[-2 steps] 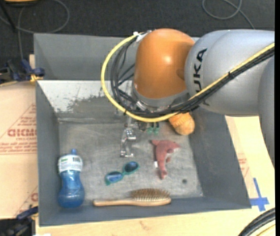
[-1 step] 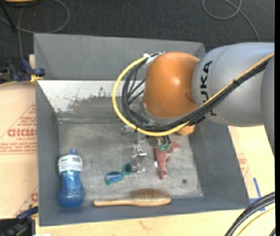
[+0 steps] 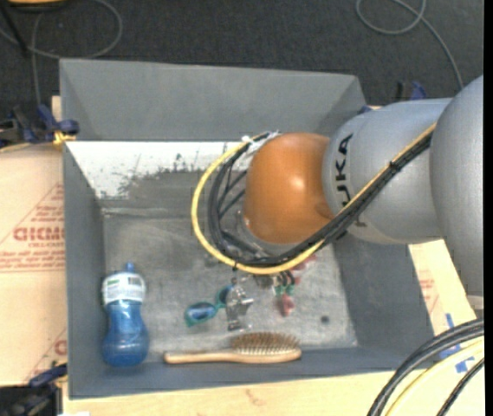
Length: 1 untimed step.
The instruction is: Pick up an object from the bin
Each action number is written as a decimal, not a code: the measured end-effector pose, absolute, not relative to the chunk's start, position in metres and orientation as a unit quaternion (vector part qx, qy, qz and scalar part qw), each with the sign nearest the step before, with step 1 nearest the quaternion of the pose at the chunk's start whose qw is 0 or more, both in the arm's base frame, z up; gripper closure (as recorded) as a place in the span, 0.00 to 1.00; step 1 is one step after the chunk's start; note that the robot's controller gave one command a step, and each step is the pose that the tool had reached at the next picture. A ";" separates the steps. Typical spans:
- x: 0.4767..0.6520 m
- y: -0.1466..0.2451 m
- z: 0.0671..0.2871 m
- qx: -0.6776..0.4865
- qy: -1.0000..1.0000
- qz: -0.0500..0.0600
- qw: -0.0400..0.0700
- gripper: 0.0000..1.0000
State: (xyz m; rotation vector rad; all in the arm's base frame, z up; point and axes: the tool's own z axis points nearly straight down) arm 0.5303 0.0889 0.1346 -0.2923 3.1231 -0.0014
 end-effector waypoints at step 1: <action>0.510 0.095 0.073 -0.179 0.984 0.002 0.007 1.00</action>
Offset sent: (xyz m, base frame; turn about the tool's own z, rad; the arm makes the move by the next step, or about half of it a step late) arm 0.0000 0.0000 0.0000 0.0000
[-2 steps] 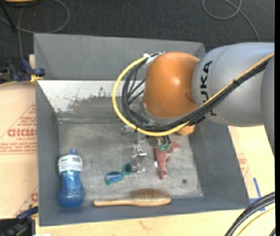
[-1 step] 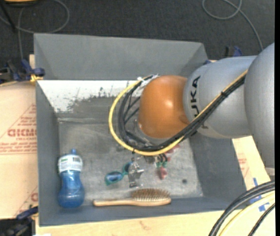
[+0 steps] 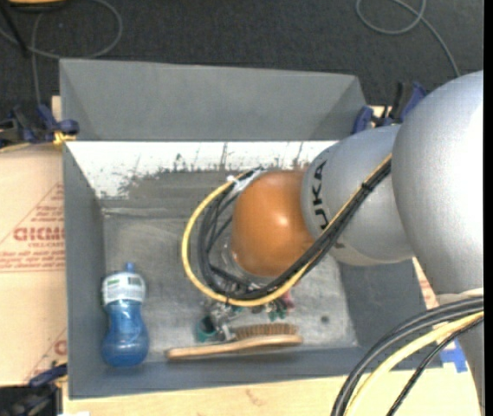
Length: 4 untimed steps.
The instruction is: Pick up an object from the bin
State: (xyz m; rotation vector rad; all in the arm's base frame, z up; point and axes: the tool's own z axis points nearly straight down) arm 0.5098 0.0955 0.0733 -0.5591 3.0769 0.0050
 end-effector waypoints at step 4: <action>0.510 0.094 0.086 -0.255 0.967 0.000 0.000 1.00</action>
Offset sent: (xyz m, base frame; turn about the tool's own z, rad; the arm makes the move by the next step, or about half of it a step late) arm 0.0000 0.0000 0.0000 0.0000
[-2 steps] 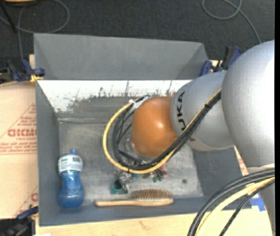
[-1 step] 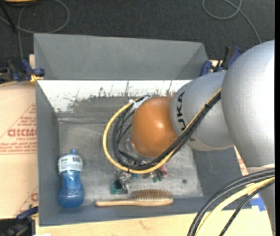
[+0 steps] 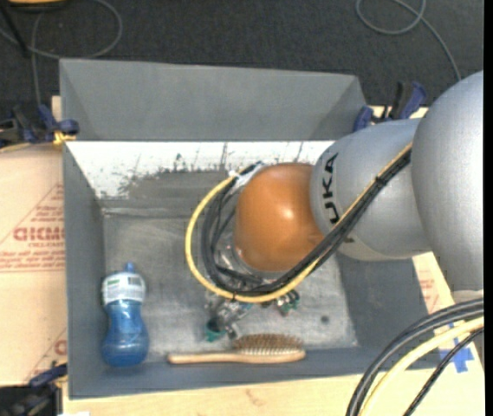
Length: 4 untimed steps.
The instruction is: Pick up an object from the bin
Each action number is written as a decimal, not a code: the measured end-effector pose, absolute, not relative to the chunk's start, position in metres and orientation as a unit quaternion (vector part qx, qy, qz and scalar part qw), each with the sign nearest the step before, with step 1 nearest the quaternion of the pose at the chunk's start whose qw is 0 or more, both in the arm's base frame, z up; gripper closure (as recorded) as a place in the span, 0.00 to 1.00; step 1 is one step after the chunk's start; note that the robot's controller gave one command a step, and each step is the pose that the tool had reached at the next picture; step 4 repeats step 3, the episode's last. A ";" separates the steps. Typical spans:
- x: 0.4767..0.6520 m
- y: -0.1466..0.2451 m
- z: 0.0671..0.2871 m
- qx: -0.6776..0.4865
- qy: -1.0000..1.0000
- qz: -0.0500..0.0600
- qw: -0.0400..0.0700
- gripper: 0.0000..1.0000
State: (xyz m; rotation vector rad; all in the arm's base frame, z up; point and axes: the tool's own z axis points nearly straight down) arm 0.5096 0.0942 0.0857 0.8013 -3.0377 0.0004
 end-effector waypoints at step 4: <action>0.508 0.071 0.234 0.353 -0.936 0.001 -0.001 1.00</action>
Offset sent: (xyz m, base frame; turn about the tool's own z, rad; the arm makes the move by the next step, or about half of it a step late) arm -0.0347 -0.0851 0.2135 -0.3525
